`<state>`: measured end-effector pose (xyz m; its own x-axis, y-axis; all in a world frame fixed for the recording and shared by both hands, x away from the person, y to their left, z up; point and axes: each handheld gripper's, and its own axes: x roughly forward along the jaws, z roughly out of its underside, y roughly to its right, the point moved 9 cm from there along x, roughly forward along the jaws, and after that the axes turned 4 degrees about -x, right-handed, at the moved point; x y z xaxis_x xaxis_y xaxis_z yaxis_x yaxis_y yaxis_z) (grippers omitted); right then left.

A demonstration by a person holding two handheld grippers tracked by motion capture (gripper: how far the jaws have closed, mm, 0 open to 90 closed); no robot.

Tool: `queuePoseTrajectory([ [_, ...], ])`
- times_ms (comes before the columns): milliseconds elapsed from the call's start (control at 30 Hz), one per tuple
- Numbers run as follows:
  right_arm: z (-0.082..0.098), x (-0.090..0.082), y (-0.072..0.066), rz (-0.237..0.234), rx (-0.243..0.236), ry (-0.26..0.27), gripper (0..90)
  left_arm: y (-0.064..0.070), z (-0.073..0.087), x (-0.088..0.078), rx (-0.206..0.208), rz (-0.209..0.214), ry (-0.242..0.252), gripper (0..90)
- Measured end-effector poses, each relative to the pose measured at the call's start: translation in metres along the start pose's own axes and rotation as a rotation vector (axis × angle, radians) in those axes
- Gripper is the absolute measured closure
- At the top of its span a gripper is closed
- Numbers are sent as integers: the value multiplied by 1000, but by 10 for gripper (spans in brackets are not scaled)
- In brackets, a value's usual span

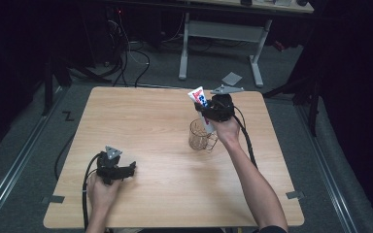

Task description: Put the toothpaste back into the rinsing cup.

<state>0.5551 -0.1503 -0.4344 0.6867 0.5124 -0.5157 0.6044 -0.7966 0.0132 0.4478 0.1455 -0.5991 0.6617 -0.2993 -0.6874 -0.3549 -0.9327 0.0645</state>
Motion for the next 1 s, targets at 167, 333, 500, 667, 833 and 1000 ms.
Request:
queuePoseTrajectory([
  [167,2,3,1,3,4,-10,639,0,0,0,-2,0,2,151],
  [333,2,5,0,5,-4,-6,639,0,0,0,-2,0,2,151],
  [500,2,5,-2,-1,-5,-5,637,0,0,0,0,0,0,151],
  [667,4,9,-4,-10,-2,-11,634,0,0,0,0,0,0,151],
  [833,5,12,-8,-15,-8,-21,635,0,0,0,-1,0,1,152],
  [1000,8,15,-7,-16,-1,-34,634,0,0,0,-1,0,1,152],
])
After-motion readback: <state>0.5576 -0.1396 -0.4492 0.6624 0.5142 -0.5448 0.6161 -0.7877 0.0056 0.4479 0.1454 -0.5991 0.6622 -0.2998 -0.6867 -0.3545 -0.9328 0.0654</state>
